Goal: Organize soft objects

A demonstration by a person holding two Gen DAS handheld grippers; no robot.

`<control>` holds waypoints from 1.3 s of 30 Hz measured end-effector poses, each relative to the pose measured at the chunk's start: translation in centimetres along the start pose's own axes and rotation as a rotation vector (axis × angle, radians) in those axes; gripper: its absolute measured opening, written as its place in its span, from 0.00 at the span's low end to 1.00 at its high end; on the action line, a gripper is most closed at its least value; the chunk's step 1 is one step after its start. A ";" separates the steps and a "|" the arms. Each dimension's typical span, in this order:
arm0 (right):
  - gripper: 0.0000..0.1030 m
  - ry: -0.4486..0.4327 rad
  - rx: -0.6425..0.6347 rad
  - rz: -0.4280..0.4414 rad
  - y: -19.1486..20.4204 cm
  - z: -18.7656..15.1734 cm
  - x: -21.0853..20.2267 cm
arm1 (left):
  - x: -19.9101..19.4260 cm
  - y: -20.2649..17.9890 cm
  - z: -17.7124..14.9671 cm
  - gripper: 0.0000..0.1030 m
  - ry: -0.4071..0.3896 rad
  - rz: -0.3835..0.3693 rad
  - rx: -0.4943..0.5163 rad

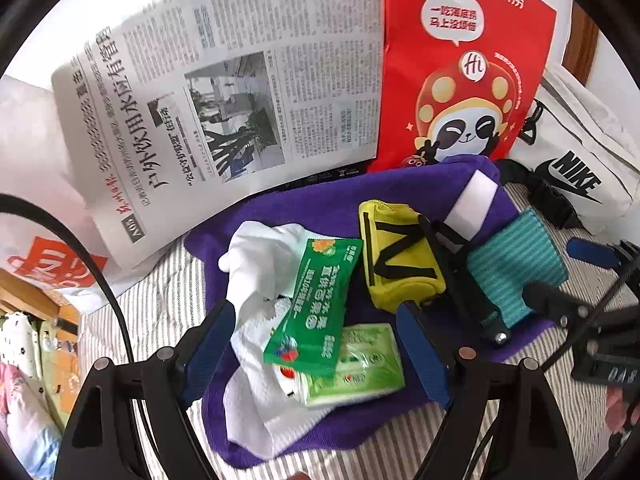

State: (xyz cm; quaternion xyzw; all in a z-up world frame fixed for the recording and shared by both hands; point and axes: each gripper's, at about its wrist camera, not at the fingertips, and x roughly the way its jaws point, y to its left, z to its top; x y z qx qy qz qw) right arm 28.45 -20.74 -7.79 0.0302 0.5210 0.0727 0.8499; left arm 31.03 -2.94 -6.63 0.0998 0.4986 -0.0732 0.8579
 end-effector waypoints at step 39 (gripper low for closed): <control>1.00 -0.118 0.035 -0.121 2.7 -13.8 -13.3 | -16.0 -2.9 -15.4 0.86 -0.145 -0.009 -0.166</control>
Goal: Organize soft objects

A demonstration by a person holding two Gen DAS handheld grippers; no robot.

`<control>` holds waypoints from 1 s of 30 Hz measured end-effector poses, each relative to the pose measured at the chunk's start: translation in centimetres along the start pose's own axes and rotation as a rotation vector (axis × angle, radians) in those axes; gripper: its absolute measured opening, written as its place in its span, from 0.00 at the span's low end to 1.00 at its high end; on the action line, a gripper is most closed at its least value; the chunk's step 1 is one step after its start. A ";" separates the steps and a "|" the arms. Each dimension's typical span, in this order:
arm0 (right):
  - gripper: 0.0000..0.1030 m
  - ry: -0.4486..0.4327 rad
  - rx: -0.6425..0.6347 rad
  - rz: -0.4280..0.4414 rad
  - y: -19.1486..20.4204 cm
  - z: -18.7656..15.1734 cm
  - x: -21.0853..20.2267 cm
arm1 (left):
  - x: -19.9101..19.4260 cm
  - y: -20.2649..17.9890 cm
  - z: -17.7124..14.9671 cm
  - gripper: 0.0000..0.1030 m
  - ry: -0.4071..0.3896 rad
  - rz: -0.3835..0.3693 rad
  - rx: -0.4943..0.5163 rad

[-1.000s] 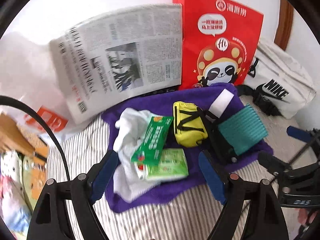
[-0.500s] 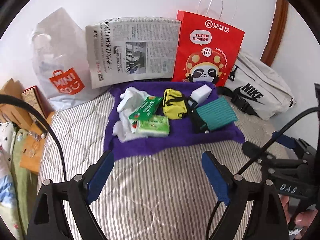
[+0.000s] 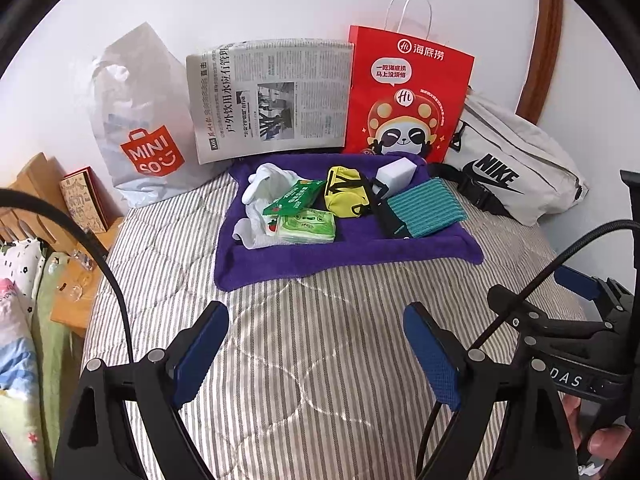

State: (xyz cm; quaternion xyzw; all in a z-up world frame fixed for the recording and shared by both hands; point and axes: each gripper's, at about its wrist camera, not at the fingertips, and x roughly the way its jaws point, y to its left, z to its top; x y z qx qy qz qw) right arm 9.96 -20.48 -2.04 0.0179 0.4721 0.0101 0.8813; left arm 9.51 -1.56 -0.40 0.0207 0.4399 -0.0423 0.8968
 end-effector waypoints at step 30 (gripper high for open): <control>1.00 -0.031 -0.021 0.005 0.1 -1.7 -2.9 | -2.8 -0.1 -2.1 0.86 -0.025 0.009 0.006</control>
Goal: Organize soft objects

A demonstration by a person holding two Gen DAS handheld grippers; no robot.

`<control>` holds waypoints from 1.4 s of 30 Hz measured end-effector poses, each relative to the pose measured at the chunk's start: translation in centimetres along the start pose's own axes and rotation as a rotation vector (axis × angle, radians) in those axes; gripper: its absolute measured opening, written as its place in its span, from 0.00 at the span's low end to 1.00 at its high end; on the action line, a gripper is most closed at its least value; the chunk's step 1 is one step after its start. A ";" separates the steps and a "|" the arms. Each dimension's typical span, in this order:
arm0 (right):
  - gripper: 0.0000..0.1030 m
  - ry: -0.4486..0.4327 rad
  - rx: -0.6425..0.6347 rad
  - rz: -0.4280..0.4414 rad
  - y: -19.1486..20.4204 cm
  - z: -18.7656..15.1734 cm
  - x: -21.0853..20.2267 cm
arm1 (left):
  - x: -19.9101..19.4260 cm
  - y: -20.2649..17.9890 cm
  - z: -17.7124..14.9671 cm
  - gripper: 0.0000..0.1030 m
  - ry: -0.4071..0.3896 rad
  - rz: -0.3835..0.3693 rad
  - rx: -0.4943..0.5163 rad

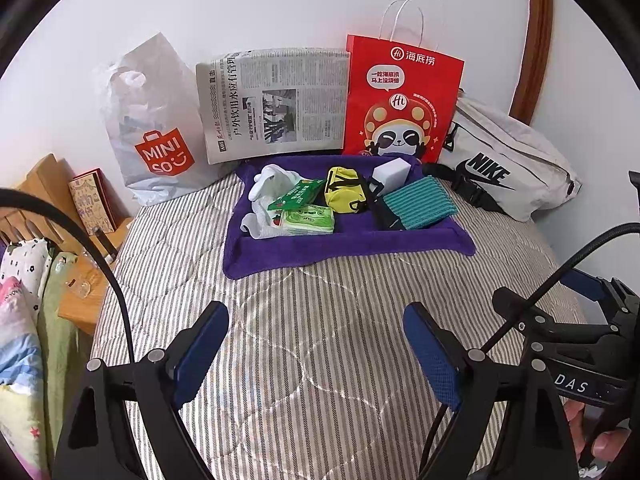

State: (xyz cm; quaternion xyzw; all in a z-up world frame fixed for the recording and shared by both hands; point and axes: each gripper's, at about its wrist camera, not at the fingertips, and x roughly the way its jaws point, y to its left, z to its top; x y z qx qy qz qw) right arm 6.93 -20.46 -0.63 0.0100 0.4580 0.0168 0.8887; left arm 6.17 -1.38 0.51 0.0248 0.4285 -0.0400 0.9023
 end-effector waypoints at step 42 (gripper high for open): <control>1.00 -0.017 -0.003 -0.005 -0.3 0.0 -0.9 | -0.5 0.8 0.0 0.86 -0.002 0.007 -0.009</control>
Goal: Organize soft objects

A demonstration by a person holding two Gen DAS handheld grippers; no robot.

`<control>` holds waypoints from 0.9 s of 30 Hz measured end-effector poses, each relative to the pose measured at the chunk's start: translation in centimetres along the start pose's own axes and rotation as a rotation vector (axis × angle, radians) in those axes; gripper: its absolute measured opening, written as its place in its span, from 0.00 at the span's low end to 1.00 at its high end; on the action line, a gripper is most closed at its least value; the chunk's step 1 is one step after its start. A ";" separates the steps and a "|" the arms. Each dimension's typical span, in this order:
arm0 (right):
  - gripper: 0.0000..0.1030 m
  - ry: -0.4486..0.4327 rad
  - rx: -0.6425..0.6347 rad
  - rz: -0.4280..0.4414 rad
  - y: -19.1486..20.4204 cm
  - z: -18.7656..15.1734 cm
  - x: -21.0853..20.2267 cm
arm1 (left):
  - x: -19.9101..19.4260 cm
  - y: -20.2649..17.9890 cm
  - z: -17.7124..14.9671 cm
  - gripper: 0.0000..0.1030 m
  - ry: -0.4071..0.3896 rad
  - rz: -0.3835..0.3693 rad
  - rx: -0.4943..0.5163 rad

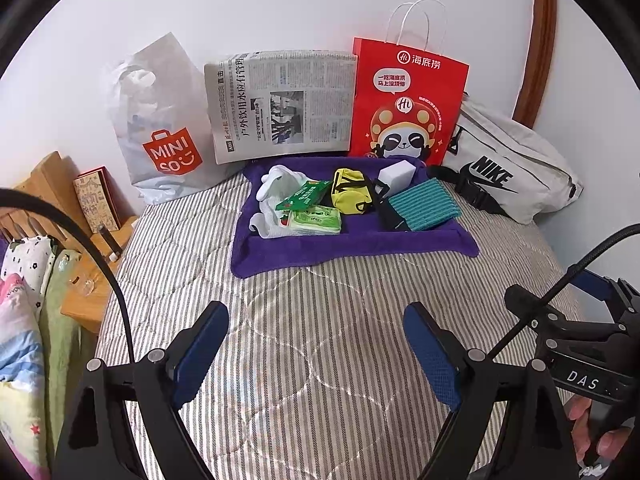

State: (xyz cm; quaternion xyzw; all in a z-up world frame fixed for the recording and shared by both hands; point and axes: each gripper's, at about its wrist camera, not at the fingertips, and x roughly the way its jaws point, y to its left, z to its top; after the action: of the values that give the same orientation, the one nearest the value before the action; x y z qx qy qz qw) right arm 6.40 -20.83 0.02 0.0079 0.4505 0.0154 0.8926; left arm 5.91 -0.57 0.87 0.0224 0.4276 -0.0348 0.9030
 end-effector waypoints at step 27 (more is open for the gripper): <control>1.00 0.003 -0.002 -0.001 0.3 -0.2 -0.1 | -0.2 0.3 -0.7 0.86 -0.003 0.001 -0.012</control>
State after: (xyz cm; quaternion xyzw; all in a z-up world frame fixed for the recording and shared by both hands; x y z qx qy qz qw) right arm 6.17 -20.49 -0.06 0.0069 0.4516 0.0153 0.8921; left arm 5.22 -0.22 0.57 0.0171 0.4265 -0.0318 0.9038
